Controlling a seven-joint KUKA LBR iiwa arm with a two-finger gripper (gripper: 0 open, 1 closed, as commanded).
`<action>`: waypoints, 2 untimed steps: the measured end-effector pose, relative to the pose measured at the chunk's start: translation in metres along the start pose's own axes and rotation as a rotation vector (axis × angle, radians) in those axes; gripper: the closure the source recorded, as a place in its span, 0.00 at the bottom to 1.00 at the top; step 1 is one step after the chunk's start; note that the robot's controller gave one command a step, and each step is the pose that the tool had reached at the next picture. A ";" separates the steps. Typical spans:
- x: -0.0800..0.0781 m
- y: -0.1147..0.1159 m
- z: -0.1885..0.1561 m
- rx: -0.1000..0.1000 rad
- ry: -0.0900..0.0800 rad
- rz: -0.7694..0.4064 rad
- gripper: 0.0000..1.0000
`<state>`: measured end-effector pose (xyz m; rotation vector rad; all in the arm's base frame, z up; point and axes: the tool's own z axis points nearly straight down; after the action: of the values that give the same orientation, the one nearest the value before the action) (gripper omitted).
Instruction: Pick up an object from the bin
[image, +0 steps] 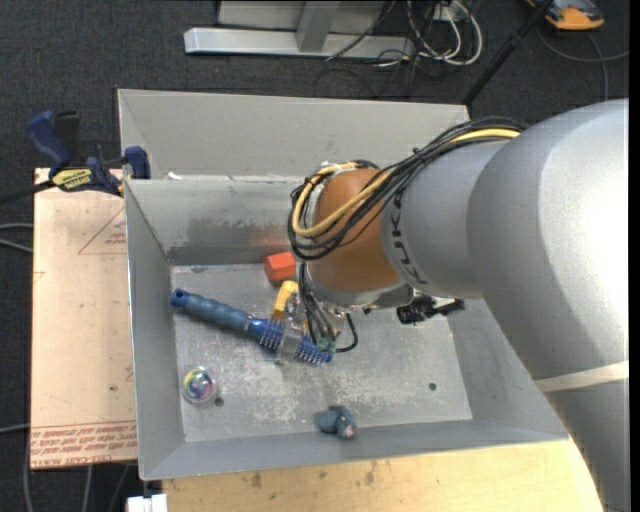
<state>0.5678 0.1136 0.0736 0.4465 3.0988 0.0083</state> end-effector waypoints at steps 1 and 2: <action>-0.002 0.002 -0.148 0.001 0.001 0.024 1.00; -0.001 -0.001 -0.131 0.001 0.011 -0.784 1.00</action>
Offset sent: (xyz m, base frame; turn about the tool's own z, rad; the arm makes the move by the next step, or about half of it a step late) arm -0.0010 0.0001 0.1428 0.0275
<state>0.5666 0.1123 0.2049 -0.7739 3.0430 0.0013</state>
